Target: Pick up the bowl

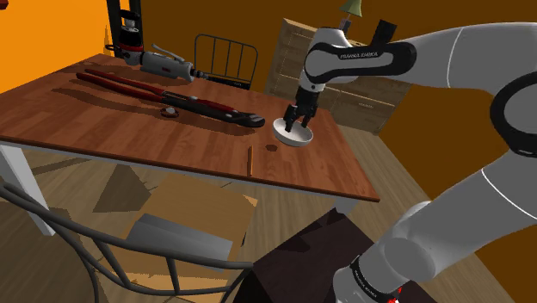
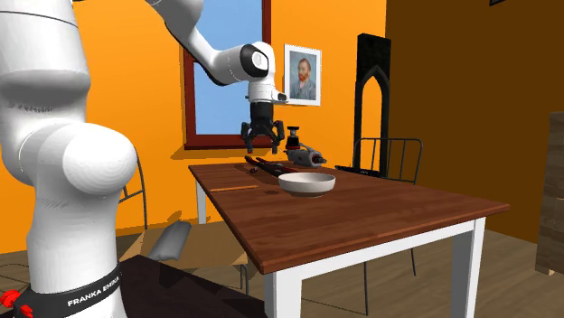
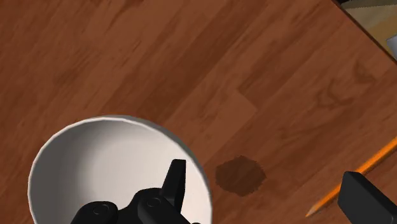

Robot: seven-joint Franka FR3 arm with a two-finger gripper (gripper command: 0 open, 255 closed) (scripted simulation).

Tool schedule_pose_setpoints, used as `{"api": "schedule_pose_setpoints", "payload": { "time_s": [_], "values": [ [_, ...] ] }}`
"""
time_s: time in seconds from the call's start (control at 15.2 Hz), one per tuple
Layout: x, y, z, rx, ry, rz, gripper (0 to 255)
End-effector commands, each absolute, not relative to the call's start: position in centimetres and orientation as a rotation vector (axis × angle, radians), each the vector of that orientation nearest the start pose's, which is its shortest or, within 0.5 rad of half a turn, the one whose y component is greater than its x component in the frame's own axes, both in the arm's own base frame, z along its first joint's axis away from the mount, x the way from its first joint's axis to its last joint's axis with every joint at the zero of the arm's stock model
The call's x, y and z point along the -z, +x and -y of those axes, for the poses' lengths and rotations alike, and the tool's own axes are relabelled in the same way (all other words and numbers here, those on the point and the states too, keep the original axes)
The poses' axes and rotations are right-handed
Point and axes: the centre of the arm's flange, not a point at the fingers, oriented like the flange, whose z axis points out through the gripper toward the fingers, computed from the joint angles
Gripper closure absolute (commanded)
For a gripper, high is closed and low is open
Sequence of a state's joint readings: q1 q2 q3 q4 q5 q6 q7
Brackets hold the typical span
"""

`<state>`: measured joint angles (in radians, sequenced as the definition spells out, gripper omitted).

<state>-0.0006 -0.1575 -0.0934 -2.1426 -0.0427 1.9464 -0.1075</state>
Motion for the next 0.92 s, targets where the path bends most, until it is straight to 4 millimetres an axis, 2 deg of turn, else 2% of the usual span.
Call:
{"api": "schedule_pose_setpoints", "payload": {
  "time_s": [0.0, 0.33, 0.86],
  "values": [
    [-45.7, 51.8, 5.8, -0.054, -3.171, 0.061, 0],
    [-43.0, 57.3, 7.2, -0.028, -3.194, 0.088, 0],
    [-38.8, 57.7, 7.3, -0.025, -3.196, 0.09, 0]
  ]
}}
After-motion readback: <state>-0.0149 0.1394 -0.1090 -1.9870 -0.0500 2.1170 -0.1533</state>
